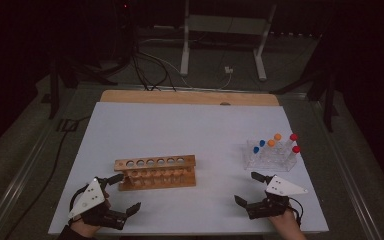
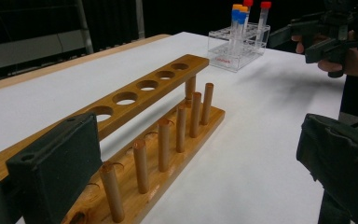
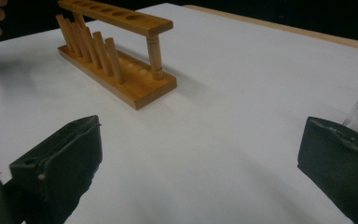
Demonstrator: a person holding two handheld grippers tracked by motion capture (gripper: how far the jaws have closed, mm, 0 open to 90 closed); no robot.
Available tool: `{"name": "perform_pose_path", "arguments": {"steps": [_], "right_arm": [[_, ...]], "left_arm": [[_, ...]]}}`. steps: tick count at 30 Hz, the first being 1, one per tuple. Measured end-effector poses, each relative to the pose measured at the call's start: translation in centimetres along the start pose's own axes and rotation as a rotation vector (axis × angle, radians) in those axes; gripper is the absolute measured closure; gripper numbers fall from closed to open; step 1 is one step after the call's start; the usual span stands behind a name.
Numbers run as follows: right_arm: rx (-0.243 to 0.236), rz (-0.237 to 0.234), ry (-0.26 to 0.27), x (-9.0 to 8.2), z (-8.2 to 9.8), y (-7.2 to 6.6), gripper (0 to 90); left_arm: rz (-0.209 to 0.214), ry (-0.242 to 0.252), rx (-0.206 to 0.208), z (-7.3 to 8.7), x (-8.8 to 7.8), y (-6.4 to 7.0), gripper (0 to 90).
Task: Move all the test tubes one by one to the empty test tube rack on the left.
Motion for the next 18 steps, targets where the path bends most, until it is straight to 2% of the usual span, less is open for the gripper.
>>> {"name": "perform_pose_path", "arguments": {"steps": [7, 10, 13, 18], "right_arm": [[-0.022, -0.007, -0.020, 0.10, 0.12, -0.37, 0.0], [-0.012, -0.020, -0.033, 0.18, 0.21, -0.47, 0.0], [0.024, -0.050, -0.059, 0.24, 0.24, -0.78, 0.0], [0.019, -0.038, -0.086, -0.13, -0.23, -0.96, 0.0]], "left_arm": [[0.003, 0.007, 0.008, -0.01, 0.09, 0.02, 0.5], [0.000, 0.000, 0.007, 0.10, 0.14, -0.04, 0.5], [-0.004, -0.003, 0.009, 0.15, 0.05, -0.07, 0.5], [-0.004, -0.004, 0.008, 0.22, 0.02, -0.05, 0.5]]}}
Point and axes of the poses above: each handheld gripper's, and its own axes: x roughly forward along the jaws, z roughly out of its underside, y roughly to its right, the point moved 9 cm from there along x, roughly forward along the jaws, and after that the axes turned 2 degrees about -y, right-handed, at the moved point
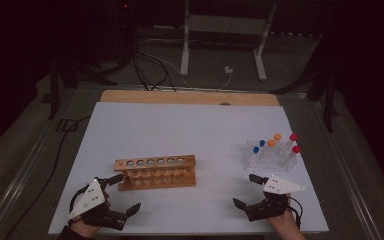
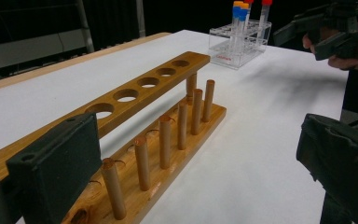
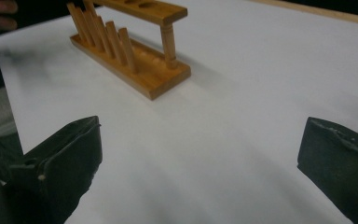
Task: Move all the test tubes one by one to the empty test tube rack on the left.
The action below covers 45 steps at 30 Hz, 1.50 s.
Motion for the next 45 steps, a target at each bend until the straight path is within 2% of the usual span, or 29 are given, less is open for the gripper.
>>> {"name": "perform_pose_path", "arguments": {"steps": [3, 4, 5, 10, 14, 15, 21, 24, 31, 37, 44, 45], "right_arm": [[-0.010, 0.004, -0.047, 0.0, 0.3, -0.2, 0.0], [-0.002, -0.008, -0.056, 0.0, 0.2, -0.4, 0.0], [0.002, -0.019, -0.058, 0.0, 0.1, -0.6, 0.0], [-0.035, -0.020, -0.067, -0.1, -0.7, -1.7, 0.0], [-0.037, -0.044, -0.063, -0.2, -1.2, -2.4, 0.0], [-0.044, -0.050, -0.047, -0.3, -1.7, -2.8, 0.0], [-0.058, -0.050, -0.013, -0.7, -3.1, -3.4, 0.0], [-0.066, -0.035, 0.001, -0.9, -3.6, -3.3, 0.0], [-0.054, 0.023, 0.076, -2.1, -5.8, -2.2, 0.0], [-0.048, 0.058, 0.115, -2.8, -7.2, -1.2, 0.0], [-0.015, 0.125, 0.156, -3.1, -8.3, 0.4, 0.0], [-0.012, 0.145, 0.162, -3.2, -8.5, 0.8, 0.0]], "left_arm": [[0.002, 0.000, 0.001, 0.0, 0.0, 0.0, 0.5], [0.002, 0.000, 0.001, 0.0, 0.0, 0.0, 0.5], [0.003, -0.001, 0.002, 0.0, 0.0, 0.1, 0.5], [0.004, 0.002, -0.005, 0.0, -0.1, 0.0, 0.5], [0.003, 0.003, -0.004, -0.1, -0.1, 0.0, 0.5], [0.005, 0.003, -0.005, 0.0, -0.1, 0.0, 0.5], [0.010, 0.003, -0.011, 0.0, 0.0, 0.0, 0.5], [0.011, 0.004, -0.012, 0.0, 0.0, 0.0, 0.5], [0.013, 0.002, -0.015, 0.0, 0.0, 0.1, 0.5], [0.013, 0.003, -0.014, 0.0, -0.1, 0.0, 0.5], [0.014, 0.005, -0.017, 0.0, -0.1, 0.0, 0.5], [0.013, 0.005, -0.017, 0.0, -0.1, 0.0, 0.5]]}}
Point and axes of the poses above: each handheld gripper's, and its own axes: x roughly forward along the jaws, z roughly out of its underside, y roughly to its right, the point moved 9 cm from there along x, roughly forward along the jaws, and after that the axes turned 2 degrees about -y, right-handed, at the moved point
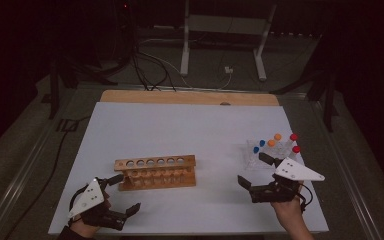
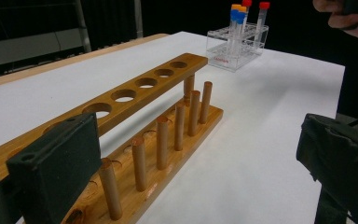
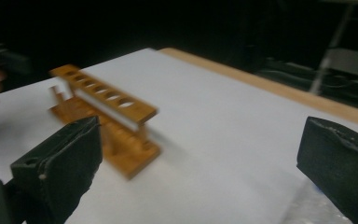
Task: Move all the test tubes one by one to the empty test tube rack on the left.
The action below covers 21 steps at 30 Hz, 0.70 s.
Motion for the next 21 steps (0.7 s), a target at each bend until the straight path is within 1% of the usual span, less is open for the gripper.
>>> {"name": "perform_pose_path", "arguments": {"steps": [2, 4, 7, 11, 14, 18, 20, 21], "right_arm": [[0.018, 0.017, 0.008, 0.0, -0.3, 0.6, 0.6], [0.032, 0.051, 0.011, 0.1, -0.4, 1.4, 0.6], [0.069, 0.096, 0.006, 0.2, -0.5, 2.8, 0.6], [0.106, 0.160, -0.028, 0.8, 0.0, 4.4, 0.5], [0.113, 0.212, -0.061, 1.2, 0.6, 5.2, 0.5], [0.118, 0.236, -0.102, 1.5, 1.3, 5.6, 1.0], [0.123, 0.258, -0.106, 1.4, 1.6, 5.9, 11.5], [0.129, 0.259, -0.117, 1.4, 1.8, 5.9, 12.1]], "left_arm": [[0.001, 0.001, 0.001, 0.0, 0.0, 0.0, 0.5], [0.002, 0.000, 0.001, 0.0, 0.0, 0.0, 0.5], [0.001, 0.003, -0.004, 0.0, 0.0, 0.0, 0.5], [0.001, 0.006, -0.005, -0.1, 0.0, 0.0, 0.5], [0.002, 0.005, -0.006, 0.0, 0.0, -0.1, 0.5], [0.004, 0.005, -0.007, -0.1, 0.0, 0.0, 0.5], [0.005, 0.006, -0.007, 0.0, 0.0, 0.0, 0.5], [0.005, 0.006, -0.007, 0.0, 0.0, 0.0, 0.5]]}}
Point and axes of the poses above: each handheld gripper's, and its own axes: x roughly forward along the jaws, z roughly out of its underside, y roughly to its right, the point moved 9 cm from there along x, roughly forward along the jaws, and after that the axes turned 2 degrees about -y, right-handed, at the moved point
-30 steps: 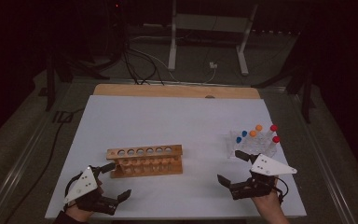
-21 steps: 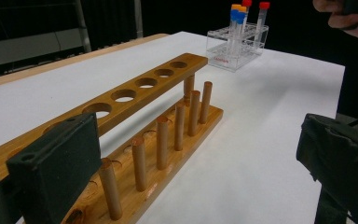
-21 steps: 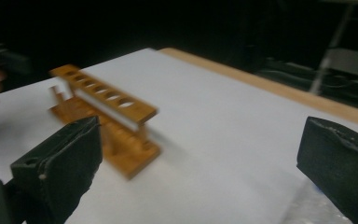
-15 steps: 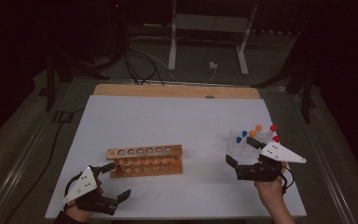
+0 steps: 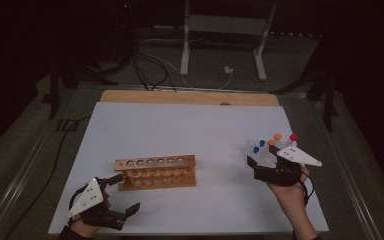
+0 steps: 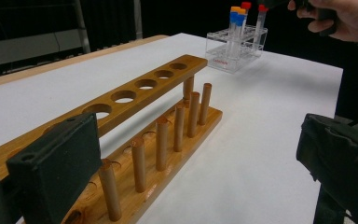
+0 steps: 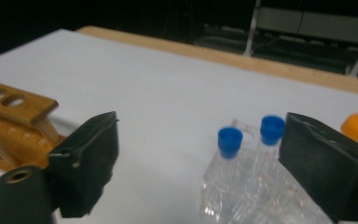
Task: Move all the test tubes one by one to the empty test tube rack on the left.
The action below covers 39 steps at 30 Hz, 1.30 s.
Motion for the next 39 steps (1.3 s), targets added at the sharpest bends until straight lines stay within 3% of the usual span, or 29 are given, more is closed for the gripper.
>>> {"name": "perform_pose_path", "arguments": {"steps": [18, 28, 39], "right_arm": [[0.014, 0.096, -0.172, 1.7, 2.7, 1.9, 49.8], [0.026, 0.089, -0.221, 2.7, 3.4, 2.3, 65.3], [0.031, 0.078, -0.243, 3.8, 3.7, 2.4, 71.7]], "left_arm": [[0.006, -0.004, 0.002, 0.0, 0.0, 0.1, 0.5], [0.009, -0.007, 0.003, 0.1, 0.1, 0.2, 0.5], [0.011, -0.008, 0.004, 0.1, 0.1, 0.2, 0.5]]}}
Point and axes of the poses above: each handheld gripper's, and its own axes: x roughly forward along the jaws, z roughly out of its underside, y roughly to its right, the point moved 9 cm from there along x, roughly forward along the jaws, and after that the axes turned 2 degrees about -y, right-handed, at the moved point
